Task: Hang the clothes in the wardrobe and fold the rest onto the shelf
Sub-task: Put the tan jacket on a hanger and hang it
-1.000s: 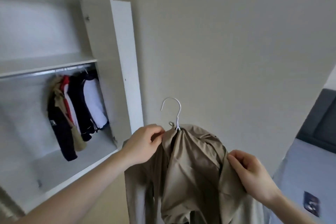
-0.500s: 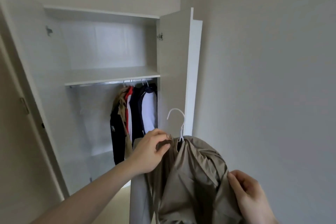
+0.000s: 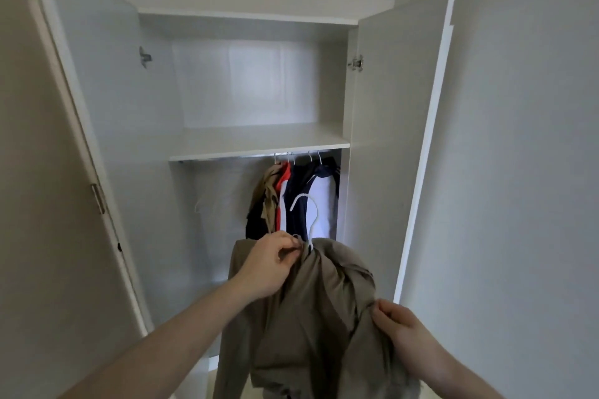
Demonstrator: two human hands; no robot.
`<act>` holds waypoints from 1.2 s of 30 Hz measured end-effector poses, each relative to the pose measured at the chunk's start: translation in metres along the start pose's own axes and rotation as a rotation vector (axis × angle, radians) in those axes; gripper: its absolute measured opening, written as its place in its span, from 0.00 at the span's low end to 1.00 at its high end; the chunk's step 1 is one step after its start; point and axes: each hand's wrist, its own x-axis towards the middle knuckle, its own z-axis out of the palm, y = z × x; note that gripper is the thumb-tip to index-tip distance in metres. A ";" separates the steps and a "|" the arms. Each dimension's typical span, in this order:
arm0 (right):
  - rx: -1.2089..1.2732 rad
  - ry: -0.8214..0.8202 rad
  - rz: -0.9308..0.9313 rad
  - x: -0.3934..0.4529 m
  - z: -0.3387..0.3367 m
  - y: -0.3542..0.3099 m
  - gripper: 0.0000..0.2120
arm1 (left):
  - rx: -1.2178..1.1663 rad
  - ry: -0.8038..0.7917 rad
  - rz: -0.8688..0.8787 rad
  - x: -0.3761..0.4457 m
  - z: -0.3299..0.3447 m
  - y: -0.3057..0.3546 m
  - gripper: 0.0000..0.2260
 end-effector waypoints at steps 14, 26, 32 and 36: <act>0.175 -0.037 0.002 0.229 0.045 -0.007 0.18 | 0.063 0.163 -0.276 0.135 0.004 -0.109 0.12; 0.263 -0.005 0.103 0.345 0.121 -0.023 0.14 | 0.023 0.255 -0.431 0.210 -0.050 -0.194 0.14; 0.344 0.086 0.209 0.409 0.172 -0.038 0.15 | 0.068 0.357 -0.416 0.275 -0.100 -0.255 0.16; 0.359 0.113 0.239 0.450 0.212 -0.039 0.18 | 0.111 0.407 -0.372 0.319 -0.131 -0.293 0.17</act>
